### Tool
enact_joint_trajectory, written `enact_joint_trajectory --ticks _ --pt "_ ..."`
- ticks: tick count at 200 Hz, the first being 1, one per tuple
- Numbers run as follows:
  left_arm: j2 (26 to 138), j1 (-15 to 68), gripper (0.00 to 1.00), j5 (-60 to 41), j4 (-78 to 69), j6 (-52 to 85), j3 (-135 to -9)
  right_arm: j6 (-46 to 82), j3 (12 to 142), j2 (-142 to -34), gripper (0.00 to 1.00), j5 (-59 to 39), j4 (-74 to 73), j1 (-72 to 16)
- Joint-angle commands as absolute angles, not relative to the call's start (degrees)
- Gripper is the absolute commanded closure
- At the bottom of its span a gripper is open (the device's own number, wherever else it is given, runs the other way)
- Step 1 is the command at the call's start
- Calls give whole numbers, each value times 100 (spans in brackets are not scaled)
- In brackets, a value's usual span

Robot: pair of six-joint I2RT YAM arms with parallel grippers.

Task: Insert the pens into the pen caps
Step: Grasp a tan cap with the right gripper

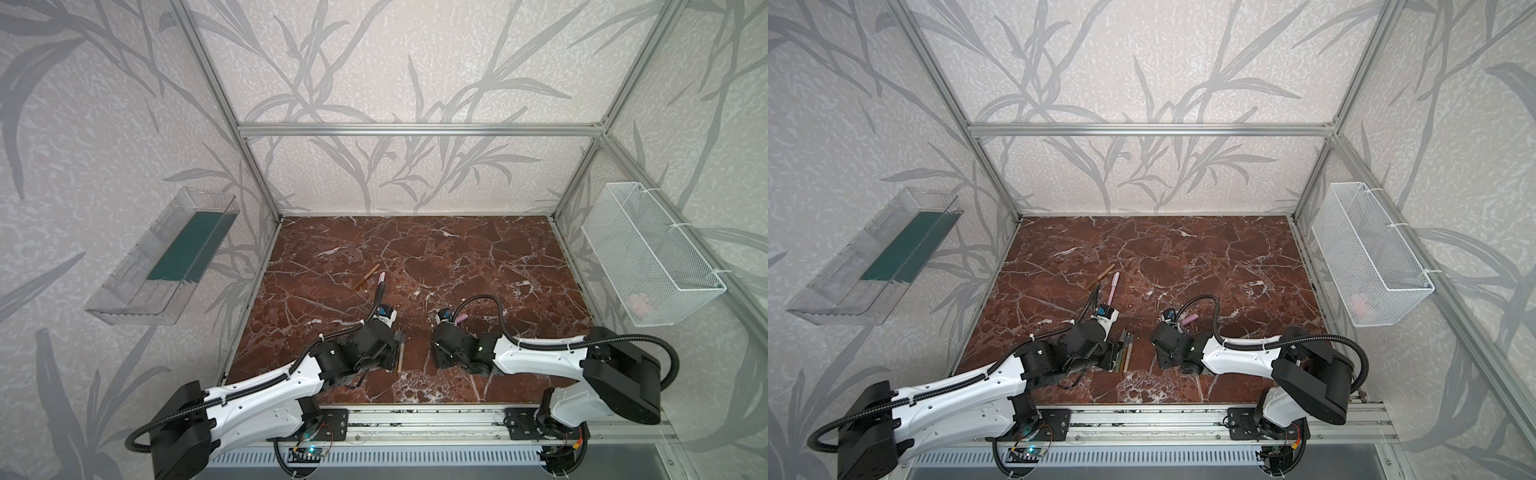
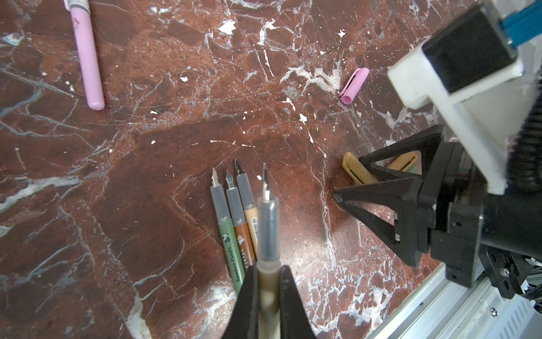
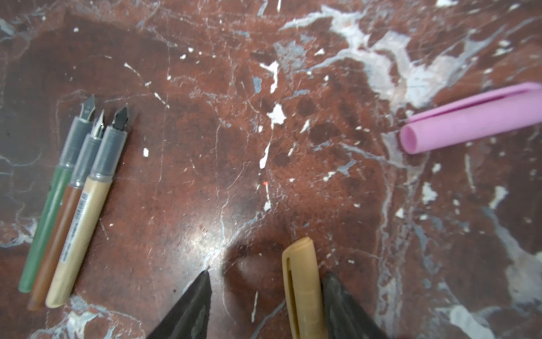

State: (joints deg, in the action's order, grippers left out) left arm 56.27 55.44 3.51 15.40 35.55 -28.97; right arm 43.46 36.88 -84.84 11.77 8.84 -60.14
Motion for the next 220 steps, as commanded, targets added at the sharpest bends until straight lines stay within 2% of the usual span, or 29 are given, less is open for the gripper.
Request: enact_joint_trajectory --ticks 1,34,57,106,139,185,220 --pt "5547 5555 100 518 1658 3510 -3012 4241 3746 -8525 40 887 866 -5991" --pt "5542 5552 100 589 1749 3516 -3037 4215 3766 -8630 41 831 859 -6002" --pt "5632 5555 100 580 1712 3507 -3054 4245 3875 -8726 46 918 1058 -5998" --pt "5801 5555 100 509 1660 3472 -3135 4288 3889 -8540 46 1193 1559 -6078" --pt "5766 5552 100 502 1657 3483 -3138 4346 3686 -8596 47 1121 1365 -6057" --pt "5688 5555 100 482 1687 3550 -3112 4464 3652 -8853 77 963 1227 -6033" --pt "5580 5554 100 492 1705 3578 -3085 4559 3554 -8678 82 990 1223 -6050"
